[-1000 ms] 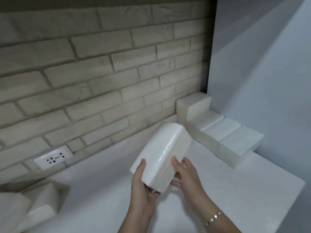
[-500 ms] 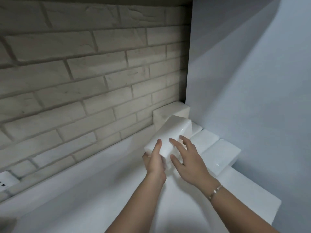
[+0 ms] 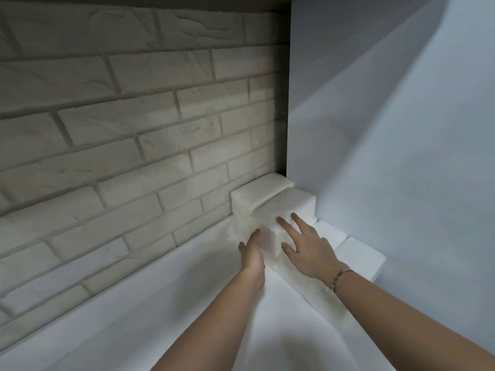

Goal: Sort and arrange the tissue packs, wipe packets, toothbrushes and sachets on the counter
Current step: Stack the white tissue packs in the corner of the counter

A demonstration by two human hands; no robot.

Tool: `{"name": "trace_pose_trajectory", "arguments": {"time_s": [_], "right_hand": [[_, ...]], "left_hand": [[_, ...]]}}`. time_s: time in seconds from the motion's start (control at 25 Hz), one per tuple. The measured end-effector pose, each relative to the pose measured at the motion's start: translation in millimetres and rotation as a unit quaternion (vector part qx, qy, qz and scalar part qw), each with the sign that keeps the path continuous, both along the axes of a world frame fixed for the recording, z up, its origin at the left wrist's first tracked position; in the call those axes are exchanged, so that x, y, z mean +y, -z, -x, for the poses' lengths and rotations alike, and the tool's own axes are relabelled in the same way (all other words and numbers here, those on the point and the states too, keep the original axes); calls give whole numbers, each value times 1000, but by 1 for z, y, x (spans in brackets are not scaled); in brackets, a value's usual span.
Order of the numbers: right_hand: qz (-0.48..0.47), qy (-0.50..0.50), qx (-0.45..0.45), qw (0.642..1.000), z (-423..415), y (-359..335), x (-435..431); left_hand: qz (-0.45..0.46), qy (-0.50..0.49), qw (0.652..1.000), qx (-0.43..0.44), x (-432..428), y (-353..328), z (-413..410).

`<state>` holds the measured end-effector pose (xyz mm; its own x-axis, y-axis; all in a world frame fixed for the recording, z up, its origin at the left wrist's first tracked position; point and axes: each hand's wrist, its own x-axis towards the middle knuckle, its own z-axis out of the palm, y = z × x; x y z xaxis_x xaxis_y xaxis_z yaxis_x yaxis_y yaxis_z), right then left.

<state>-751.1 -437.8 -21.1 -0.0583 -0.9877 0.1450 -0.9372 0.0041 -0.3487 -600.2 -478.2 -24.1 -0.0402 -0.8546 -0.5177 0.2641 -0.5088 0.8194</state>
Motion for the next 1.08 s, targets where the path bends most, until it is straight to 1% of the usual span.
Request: {"name": "trace_pose_trajectory", "arguments": {"time_s": [0.08,0.12,0.2,0.24,0.36,0.52,0.6,0.72,0.8,0.88,1.08], "right_hand": [[43,3,18,999,-4,0,0],[74,-11,23,997,-8,1,1],[116,-47,36,991,-15,6,3],[119,-54,40,991,-16,10,3],[91,-32,13,995,-7,10,-4],[-4,-46,43,998,13,-5,-14],[-35,-58,48,997,12,-13,-14],[-21,-55,37,998,3,-15,-2],[5,-34,15,999,-7,-7,14],[26,-18,-24,999,-22,4,33],[66,-7,-155,986,-68,33,85]], "left_hand": [[35,-31,999,-13,9,1,-2],[56,-43,997,-15,12,1,-1],[86,-40,995,-20,21,-6,6],[95,-24,995,-18,24,-10,10],[91,28,995,-6,24,-22,22],[85,64,994,-13,20,-29,26],[85,76,993,-15,23,-30,25],[107,87,989,-59,33,-26,17],[122,78,986,-82,42,-17,9],[129,61,987,-79,57,-10,-2],[141,23,986,-90,99,10,-38]]}}
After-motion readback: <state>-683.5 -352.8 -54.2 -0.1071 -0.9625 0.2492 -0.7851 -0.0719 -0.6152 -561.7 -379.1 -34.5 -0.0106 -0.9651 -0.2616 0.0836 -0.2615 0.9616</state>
